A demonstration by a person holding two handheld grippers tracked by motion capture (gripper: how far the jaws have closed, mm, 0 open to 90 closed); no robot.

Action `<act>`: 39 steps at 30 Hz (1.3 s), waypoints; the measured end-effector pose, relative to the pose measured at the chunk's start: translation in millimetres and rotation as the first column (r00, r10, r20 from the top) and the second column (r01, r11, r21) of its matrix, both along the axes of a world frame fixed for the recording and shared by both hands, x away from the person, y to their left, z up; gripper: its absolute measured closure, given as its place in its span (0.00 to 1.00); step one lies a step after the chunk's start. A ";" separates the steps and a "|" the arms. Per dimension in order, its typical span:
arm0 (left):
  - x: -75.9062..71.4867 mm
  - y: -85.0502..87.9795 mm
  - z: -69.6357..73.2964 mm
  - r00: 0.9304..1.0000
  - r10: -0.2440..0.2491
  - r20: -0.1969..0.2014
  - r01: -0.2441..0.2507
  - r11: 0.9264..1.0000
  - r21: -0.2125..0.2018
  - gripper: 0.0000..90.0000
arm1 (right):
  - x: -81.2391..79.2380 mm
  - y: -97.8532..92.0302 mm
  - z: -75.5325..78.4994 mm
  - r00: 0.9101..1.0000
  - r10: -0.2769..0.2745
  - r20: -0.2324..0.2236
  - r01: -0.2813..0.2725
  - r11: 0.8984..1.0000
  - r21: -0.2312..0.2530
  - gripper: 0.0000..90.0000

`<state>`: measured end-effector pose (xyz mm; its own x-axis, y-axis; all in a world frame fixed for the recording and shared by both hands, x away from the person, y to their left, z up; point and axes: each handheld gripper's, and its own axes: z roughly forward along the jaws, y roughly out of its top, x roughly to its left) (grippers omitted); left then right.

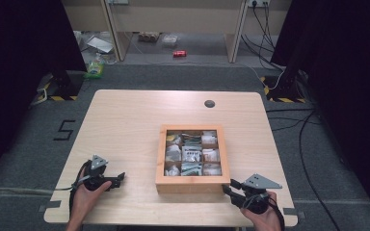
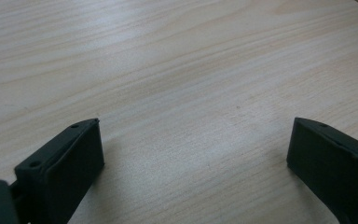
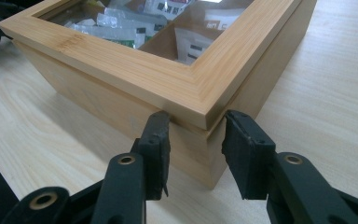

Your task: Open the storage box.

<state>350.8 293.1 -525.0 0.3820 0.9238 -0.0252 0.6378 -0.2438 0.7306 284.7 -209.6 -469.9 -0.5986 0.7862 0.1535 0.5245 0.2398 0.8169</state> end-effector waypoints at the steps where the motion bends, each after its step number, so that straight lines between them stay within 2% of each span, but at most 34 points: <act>1: 0.0 0.0 0.0 1.000 0.000 0.000 0.000 1.000 0.000 0.03 | -0.2 -0.1 2.6 1.000 0.004 0.019 -0.004 1.000 0.009 0.70; 6: 0.0 -0.1 0.0 1.000 0.000 0.000 0.000 1.000 0.000 0.03 | 0.9 0.7 10.2 0.998 0.006 0.056 -0.008 0.999 0.034 0.74; 7: 0.0 -0.1 0.0 1.000 0.000 0.000 0.000 1.000 0.000 0.03 | 1.6 1.9 11.6 0.998 0.010 0.059 -0.014 0.999 0.053 0.74; 11: 0.0 -0.1 0.1 1.000 0.000 0.000 0.000 1.000 0.001 0.03 | 4.7 7.3 15.2 0.996 0.009 0.093 -0.011 1.000 0.015 0.72; 19: 0.4 -0.5 0.0 1.000 0.001 -0.001 -0.001 1.000 0.002 0.03 | 8.7 9.3 27.6 0.989 -0.019 0.147 0.018 1.000 0.012 0.68; 25: 0.6 -0.7 -0.1 1.000 0.001 -0.002 -0.001 1.000 0.002 0.02 | 16.6 10.3 31.7 0.985 -0.037 0.166 0.035 0.999 0.020 0.67; 32: 0.7 -0.6 -0.1 1.000 0.000 -0.002 0.000 1.000 0.002 0.02 | 31.9 8.8 43.5 0.985 -0.062 0.163 0.049 0.995 0.081 0.66; 35: 0.8 -0.7 -0.1 1.000 -0.001 -0.003 0.001 1.000 0.001 0.02 | 38.9 7.2 46.4 0.980 -0.078 0.181 0.067 0.996 0.066 0.65; 39: 0.9 -0.7 -0.1 1.000 -0.001 -0.003 0.001 1.000 0.001 0.02 | 46.4 6.9 51.3 0.976 -0.083 0.200 0.069 0.995 0.077 0.65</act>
